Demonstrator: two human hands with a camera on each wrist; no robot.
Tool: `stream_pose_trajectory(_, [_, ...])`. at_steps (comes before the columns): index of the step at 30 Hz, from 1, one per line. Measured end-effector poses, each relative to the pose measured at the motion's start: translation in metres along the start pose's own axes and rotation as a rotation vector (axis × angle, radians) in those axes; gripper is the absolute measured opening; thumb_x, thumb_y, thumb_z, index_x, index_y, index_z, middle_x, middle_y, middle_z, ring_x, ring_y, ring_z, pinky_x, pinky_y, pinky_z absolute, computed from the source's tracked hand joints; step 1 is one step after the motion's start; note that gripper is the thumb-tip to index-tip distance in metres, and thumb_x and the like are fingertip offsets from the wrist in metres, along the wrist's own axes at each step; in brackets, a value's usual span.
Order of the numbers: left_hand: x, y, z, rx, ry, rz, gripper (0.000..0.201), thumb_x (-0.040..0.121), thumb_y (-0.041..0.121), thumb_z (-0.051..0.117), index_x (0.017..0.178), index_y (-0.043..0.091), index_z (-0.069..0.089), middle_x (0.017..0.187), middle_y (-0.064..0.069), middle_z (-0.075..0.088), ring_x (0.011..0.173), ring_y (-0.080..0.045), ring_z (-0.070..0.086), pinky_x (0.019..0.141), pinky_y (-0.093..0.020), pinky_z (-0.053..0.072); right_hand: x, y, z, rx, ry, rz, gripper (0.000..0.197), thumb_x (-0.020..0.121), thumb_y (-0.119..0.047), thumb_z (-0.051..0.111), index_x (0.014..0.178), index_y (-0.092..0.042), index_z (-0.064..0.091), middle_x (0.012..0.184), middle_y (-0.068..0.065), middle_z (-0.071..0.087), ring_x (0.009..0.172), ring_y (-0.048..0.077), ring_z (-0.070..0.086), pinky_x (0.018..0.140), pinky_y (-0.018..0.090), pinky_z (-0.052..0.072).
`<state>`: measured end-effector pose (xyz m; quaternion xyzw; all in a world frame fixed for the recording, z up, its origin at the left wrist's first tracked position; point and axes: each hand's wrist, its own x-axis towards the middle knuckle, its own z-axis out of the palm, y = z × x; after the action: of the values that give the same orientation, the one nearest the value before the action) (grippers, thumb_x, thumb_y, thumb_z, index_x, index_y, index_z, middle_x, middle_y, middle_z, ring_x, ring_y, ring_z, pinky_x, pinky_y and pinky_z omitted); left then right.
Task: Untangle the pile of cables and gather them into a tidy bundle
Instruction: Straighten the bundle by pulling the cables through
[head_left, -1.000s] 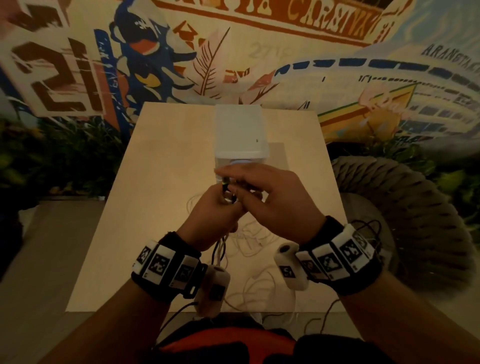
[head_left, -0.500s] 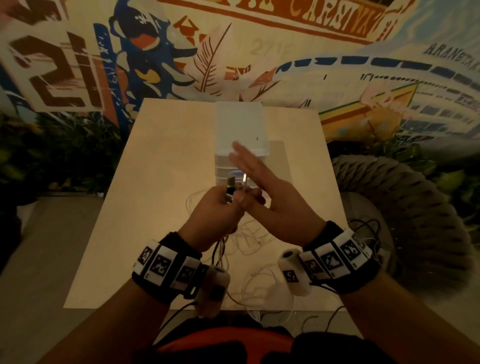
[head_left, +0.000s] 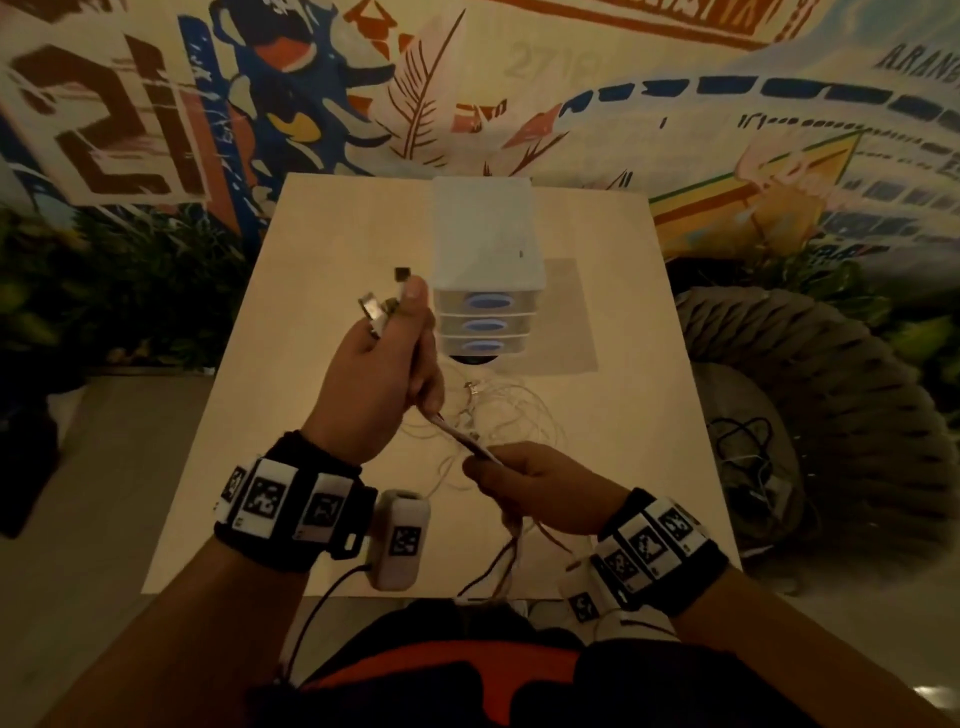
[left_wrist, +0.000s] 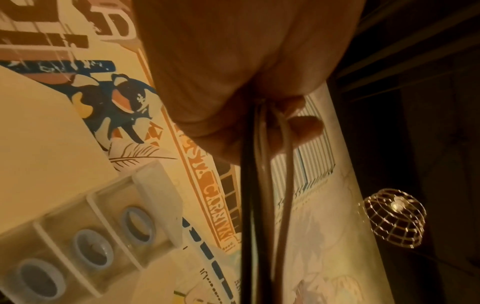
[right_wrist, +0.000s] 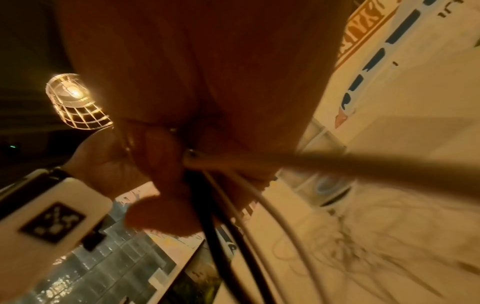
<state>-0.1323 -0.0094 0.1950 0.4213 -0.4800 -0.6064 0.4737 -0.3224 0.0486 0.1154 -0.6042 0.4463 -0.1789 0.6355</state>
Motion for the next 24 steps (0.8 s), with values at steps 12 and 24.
stream_pose_trajectory(12, [0.003,-0.014,-0.032,-0.148,0.027,-0.202,0.055,0.093,0.035,0.067,0.077,0.02,0.016,0.064,-0.004,0.007,0.046,-0.016,0.007,0.045,-0.03,0.011,-0.076,0.145,0.002,-0.286,0.053,0.496,0.051,0.097,-0.059,0.05,0.059,-0.025,0.045,0.056,-0.013,0.048,0.049,-0.003,0.045,0.057,0.018,0.036])
stream_pose_trajectory(24, [0.003,-0.034,-0.044,-0.095,0.056,-0.287,0.054,0.099,0.005,0.055,0.074,0.021,0.01,0.059,-0.001,0.008,0.04,-0.012,0.01,0.041,-0.019,0.016,-0.107,0.211,0.017,-0.407,0.106,0.547,0.036,0.097,-0.056,0.054,0.075,-0.029,0.066,0.07,-0.009,0.063,0.068,0.004,0.061,0.064,0.021,0.045])
